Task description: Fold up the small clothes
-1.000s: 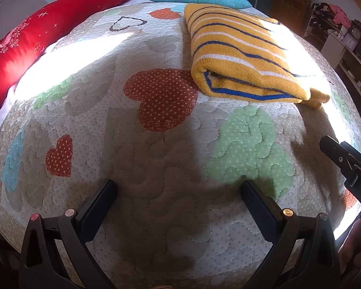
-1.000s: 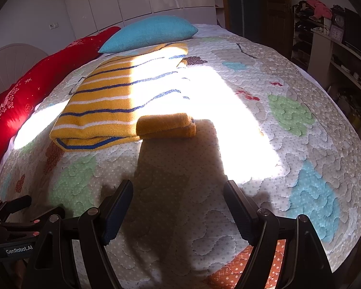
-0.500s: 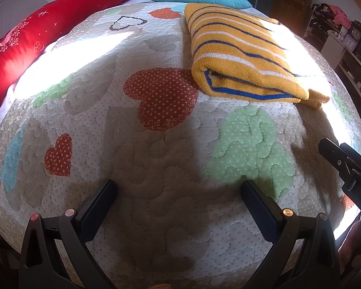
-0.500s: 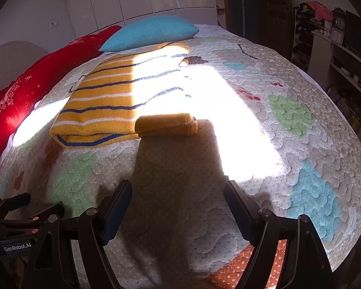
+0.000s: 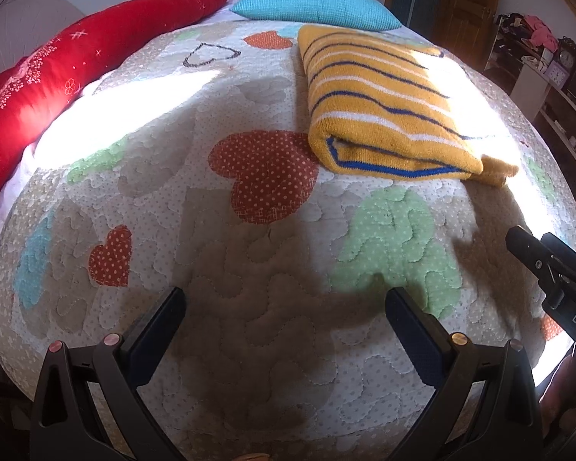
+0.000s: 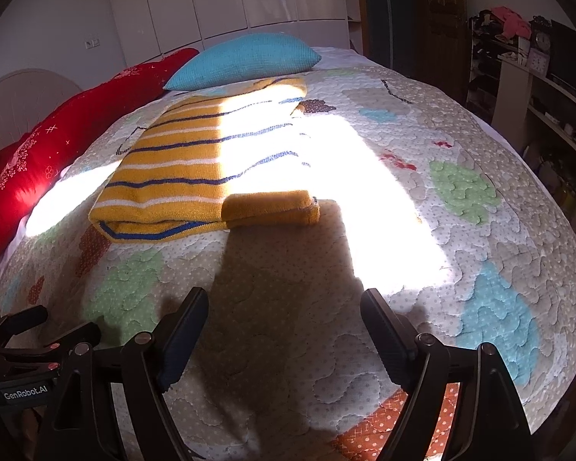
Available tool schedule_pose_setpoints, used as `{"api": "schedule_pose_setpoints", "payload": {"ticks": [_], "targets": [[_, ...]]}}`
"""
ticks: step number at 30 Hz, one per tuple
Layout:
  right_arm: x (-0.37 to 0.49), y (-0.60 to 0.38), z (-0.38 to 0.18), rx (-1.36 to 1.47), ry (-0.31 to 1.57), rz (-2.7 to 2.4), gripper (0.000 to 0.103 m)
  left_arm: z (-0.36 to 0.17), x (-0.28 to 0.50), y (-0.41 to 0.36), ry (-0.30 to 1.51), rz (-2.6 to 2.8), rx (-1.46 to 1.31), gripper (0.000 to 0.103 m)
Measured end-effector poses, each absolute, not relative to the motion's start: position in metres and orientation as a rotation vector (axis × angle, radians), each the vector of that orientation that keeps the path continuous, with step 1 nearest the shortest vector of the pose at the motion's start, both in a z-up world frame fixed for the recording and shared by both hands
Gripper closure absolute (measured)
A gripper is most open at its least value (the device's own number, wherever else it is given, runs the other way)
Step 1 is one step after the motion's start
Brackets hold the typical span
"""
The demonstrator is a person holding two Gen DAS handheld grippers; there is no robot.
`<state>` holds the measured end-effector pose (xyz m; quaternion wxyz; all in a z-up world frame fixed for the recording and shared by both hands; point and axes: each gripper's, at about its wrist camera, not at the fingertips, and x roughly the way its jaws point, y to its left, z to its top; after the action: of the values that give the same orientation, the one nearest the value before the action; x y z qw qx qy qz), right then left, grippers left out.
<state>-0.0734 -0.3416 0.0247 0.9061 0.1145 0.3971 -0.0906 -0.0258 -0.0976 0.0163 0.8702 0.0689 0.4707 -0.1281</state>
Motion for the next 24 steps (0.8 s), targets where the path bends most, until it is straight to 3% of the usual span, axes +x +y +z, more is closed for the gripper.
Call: {"api": "schedule_pose_setpoints", "payload": {"ticks": [4, 24], "targets": [[-0.077, -0.341, 0.034, 0.225, 0.788, -0.2, 0.018, 0.034, -0.031, -0.097, 0.924, -0.27, 0.145, 0.0], [-0.078, -0.335, 0.039, 0.204, 0.791, -0.2, 0.018, 0.031, -0.033, -0.1, 1.009, -0.298, 0.127, 0.0]]}}
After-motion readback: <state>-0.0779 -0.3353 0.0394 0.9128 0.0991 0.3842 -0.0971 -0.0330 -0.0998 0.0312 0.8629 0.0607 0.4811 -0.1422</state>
